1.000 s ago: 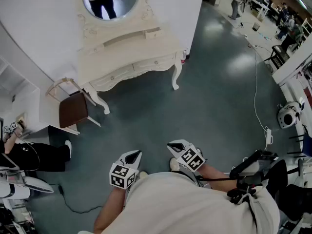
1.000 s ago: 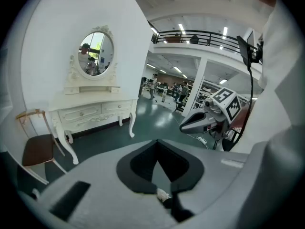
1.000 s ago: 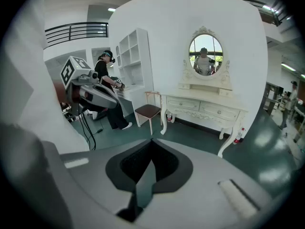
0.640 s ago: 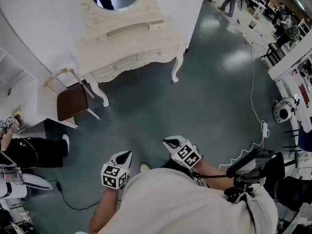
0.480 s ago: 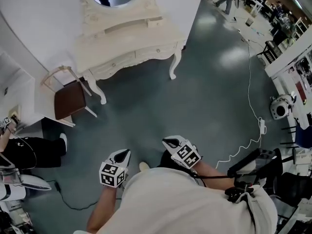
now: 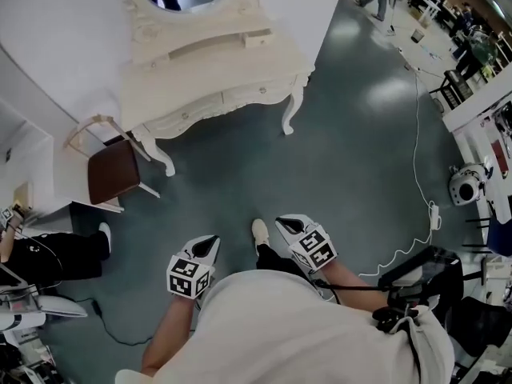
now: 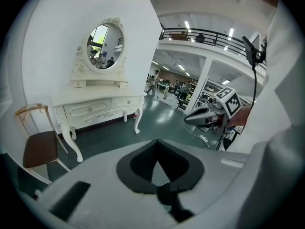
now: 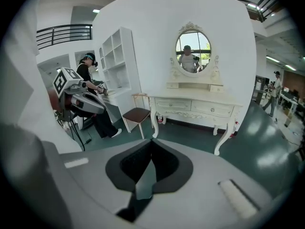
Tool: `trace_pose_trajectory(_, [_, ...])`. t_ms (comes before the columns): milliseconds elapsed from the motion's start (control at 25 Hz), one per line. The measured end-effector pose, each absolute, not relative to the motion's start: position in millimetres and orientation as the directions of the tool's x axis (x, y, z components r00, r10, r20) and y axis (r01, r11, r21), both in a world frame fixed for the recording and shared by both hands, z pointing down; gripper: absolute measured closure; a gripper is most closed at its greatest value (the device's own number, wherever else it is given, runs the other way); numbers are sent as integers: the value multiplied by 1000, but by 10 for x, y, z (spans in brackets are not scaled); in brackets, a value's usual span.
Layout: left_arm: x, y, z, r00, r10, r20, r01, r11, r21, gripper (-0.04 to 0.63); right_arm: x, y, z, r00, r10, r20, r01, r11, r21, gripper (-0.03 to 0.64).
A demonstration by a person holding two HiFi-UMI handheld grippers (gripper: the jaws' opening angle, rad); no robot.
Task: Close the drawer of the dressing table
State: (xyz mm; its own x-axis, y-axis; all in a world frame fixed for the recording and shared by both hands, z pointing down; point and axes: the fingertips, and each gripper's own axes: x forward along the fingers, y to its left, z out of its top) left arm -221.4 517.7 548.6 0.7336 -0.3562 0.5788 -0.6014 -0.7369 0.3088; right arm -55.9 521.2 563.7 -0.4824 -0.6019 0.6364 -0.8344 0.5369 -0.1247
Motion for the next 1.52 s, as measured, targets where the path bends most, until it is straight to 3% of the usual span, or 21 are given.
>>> trace_pose_trajectory(520, [-1159, 3409, 5152, 724, -409, 556, -623, -735, 270, 592, 268, 3411, 5703, -534, -579, 616, -801, 579, -150, 615])
trace_pose_trajectory(1040, [-1346, 1942, 5345, 717, -426, 552, -645, -705, 295, 592, 280, 1994, 5772, -513, -568, 644, -814, 559, -155, 615])
trace_pose_trajectory(1520, [-1401, 227, 5067, 799, -327, 505, -509, -815, 276, 592, 414, 141, 5597, -371, -691, 620, -912, 397, -102, 609])
